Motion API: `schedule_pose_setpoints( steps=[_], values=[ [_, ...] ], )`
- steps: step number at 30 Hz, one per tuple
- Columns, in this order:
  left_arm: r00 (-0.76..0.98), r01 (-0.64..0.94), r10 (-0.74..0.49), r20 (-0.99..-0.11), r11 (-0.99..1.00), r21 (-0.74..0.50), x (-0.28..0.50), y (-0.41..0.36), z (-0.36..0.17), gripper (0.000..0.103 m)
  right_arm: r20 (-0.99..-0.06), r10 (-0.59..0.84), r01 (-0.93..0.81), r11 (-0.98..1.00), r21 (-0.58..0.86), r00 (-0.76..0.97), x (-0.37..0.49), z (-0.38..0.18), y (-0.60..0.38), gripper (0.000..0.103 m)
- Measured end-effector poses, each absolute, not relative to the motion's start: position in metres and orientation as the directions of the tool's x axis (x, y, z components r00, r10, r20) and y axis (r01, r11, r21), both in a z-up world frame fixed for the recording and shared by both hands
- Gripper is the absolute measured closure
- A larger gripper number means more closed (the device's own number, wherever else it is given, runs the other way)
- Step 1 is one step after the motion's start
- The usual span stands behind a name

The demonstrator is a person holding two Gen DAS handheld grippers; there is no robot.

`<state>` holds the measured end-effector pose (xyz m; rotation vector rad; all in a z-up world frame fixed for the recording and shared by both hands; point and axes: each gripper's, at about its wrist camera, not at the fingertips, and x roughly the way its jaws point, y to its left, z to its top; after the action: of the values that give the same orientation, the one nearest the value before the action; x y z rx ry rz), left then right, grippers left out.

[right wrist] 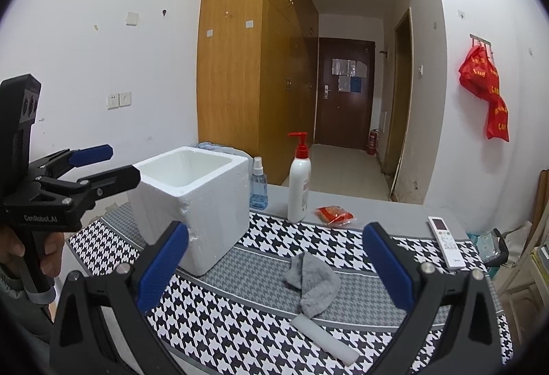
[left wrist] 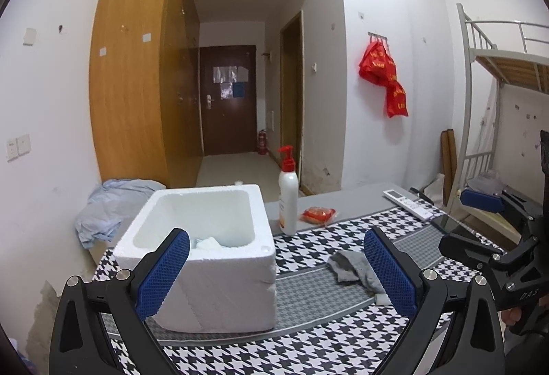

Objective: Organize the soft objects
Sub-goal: 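Move both tools away from the box toward the grey sock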

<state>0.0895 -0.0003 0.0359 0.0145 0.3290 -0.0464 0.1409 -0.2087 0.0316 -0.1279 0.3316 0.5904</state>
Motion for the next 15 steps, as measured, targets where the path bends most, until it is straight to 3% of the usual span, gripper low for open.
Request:
schedule_pose_setpoints(
  steps=[15],
  values=[
    [0.931,0.12,-0.116,-0.347,0.993,-0.01,0.094,-0.018,0.022,0.001,-0.378,0.488,-0.534,0.845,-0.019,0.787,0.143,0.018,-0.222,0.0]
  ],
)
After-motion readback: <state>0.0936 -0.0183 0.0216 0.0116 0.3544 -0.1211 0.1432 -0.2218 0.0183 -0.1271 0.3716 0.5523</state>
